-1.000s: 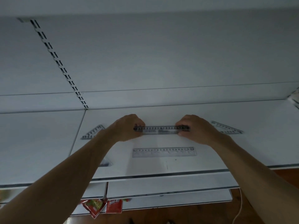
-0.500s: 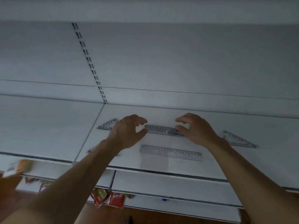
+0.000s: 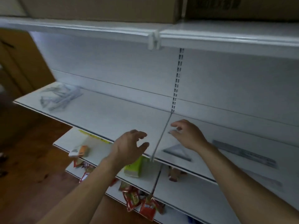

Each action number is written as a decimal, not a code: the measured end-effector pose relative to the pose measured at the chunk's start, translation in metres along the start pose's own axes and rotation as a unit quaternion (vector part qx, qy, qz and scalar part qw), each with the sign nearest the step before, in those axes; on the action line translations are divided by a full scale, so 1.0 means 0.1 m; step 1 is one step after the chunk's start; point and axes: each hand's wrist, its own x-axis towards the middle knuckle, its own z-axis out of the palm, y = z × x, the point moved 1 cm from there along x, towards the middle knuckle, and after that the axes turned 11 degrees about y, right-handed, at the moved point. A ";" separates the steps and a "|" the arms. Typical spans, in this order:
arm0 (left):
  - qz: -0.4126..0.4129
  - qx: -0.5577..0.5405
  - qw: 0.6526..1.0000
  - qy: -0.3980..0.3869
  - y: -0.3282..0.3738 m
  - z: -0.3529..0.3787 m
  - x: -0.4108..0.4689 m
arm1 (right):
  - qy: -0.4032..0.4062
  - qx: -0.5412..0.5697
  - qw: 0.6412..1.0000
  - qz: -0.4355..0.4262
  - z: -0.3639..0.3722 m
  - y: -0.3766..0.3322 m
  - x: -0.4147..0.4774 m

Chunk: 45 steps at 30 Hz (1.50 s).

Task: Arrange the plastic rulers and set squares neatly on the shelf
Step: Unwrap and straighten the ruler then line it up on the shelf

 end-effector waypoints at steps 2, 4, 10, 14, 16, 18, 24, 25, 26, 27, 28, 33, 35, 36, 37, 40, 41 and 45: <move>-0.023 -0.004 1.000 0.018 -0.47 -0.31 -0.12 | -0.008 0.016 1.000 -0.021 0.33 -0.52 0.10; -0.037 0.014 0.999 0.024 -0.93 -0.61 -0.26 | -0.014 0.025 0.999 -0.037 0.64 -1.03 0.20; -0.100 0.042 0.993 0.045 -1.99 -1.31 -0.49 | -0.047 0.035 0.996 -0.072 1.42 -2.25 0.42; -0.129 0.038 0.989 0.061 -2.54 -1.54 -0.47 | -0.073 0.027 0.992 -0.096 1.85 -2.74 0.66; -0.143 0.038 0.987 0.066 -2.82 -1.59 -0.42 | -0.083 0.029 0.991 -0.104 2.07 -2.92 0.84; -0.152 0.042 0.986 0.062 -3.10 -1.62 -0.33 | -0.091 0.032 0.990 -0.108 2.30 -3.09 1.05; -0.148 0.072 0.984 0.066 -4.02 -1.74 0.36 | -0.088 0.038 0.989 -0.111 3.06 -3.51 1.92; -0.146 0.069 0.985 0.061 -4.15 -1.76 0.52 | -0.087 0.037 0.990 -0.104 3.18 -3.57 2.09; -0.142 0.065 0.986 0.055 -4.27 -1.78 0.67 | -0.090 0.032 0.991 -0.094 3.29 -3.62 2.24; -0.137 0.063 0.987 0.048 -4.39 -1.81 0.81 | -0.095 0.027 0.992 -0.083 3.39 -3.66 2.38; -0.132 0.064 0.988 0.045 -4.50 -1.83 0.95 | -0.096 0.019 0.992 -0.074 3.49 -3.69 2.50; -0.115 0.037 0.992 0.022 -4.95 -1.84 1.51 | -0.086 -0.040 0.995 -0.018 3.75 -3.84 2.94; -0.100 0.025 0.995 -0.003 -5.10 -1.81 1.67 | -0.087 -0.088 0.992 -0.003 3.79 -3.89 3.01; -0.092 0.019 0.996 -0.013 -5.17 -1.80 1.76 | -0.088 -0.123 0.989 0.003 3.81 -3.91 3.04; -0.083 0.011 0.996 -0.024 -5.25 -1.78 1.85 | -0.091 -0.155 0.984 0.009 3.84 -3.94 3.07; -0.054 -0.017 0.997 -0.051 -5.44 -1.75 2.09 | -0.098 -0.196 0.975 0.044 3.95 -3.99 3.09; -0.044 -0.028 0.997 -0.060 -5.49 -1.74 2.16 | -0.100 -0.194 0.974 0.063 3.98 -4.01 3.08; -0.006 -0.053 0.994 -0.095 -5.67 -1.77 2.32 | -0.107 -0.177 0.968 0.142 4.05 -4.15 3.01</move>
